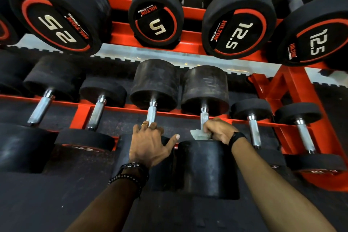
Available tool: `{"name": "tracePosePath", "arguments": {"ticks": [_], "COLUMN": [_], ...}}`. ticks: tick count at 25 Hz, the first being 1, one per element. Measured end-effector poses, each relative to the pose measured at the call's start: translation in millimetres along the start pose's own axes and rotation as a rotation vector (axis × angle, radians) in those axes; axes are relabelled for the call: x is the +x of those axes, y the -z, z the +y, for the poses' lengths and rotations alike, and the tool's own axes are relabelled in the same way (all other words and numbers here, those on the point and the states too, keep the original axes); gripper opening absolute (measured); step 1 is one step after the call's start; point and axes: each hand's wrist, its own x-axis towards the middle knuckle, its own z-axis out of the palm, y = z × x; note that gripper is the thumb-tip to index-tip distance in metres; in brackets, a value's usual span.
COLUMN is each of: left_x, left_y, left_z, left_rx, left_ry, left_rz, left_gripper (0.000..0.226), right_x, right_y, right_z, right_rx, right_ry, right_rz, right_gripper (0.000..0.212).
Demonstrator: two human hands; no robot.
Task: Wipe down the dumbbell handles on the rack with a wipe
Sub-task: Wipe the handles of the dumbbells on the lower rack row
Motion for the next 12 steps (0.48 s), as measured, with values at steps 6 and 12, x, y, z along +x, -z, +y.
{"name": "tracePosePath", "arguments": {"ticks": [6, 12], "left_x": [0, 0], "left_y": [0, 0], "left_z": [0, 0], "left_rx": [-0.007, -0.003], "left_ry": [-0.002, -0.008], "left_rz": [0.005, 0.008], "left_gripper": [0.078, 0.075], "right_x": [9, 14], "right_y": [5, 16], "right_z": [8, 8], "right_rx": [-0.289, -0.597], "right_ry": [0.069, 0.365], "right_rz": [-0.107, 0.322], "right_gripper": [0.005, 0.016]}}
